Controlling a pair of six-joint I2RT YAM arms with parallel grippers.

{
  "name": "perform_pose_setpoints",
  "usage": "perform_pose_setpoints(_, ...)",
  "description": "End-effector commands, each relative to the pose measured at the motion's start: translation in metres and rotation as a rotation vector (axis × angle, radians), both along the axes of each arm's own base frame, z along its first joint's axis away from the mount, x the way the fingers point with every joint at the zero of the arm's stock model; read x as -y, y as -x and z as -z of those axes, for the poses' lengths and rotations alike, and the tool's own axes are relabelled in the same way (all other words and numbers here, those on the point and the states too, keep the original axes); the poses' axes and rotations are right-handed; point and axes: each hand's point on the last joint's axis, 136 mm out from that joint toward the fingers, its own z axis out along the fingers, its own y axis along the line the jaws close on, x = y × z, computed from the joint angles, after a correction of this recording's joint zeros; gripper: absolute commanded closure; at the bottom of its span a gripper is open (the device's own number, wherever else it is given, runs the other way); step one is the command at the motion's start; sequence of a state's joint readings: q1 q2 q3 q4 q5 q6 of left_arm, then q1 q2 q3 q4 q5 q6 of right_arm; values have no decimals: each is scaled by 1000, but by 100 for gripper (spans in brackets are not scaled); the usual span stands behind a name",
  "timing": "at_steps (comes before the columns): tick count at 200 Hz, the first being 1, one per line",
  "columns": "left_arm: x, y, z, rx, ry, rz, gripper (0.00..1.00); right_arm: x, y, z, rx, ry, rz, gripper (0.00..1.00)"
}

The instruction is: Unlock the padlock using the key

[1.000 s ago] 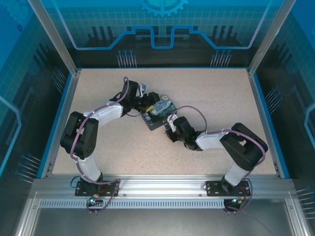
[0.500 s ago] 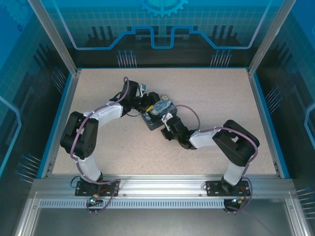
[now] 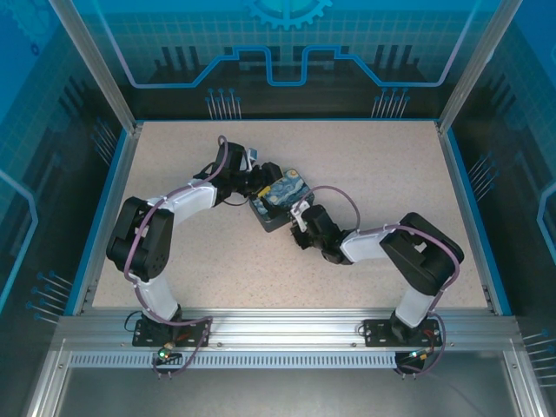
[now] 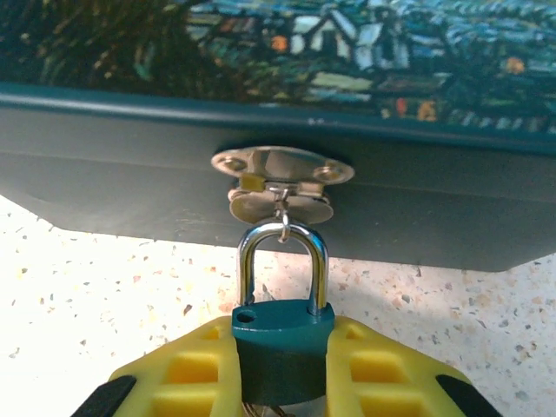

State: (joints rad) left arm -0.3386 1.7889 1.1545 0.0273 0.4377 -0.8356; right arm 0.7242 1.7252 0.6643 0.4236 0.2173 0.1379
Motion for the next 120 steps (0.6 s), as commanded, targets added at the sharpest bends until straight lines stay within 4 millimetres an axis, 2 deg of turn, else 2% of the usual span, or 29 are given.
perform_pose_setpoints(1, -1, 6, 15, -24, -35, 10, 29, -11, 6, -11, -57, -132, -67, 91)
perform_pose_setpoints(76, -4, 17, 33, -54, -52, 7, 29, -15, 5, -23, -229, -419, -126, 91)
perform_pose_setpoints(120, -6, 19, 40, -64, -62, 2, 29, -13, 8, -12, -355, -526, -186, 90)
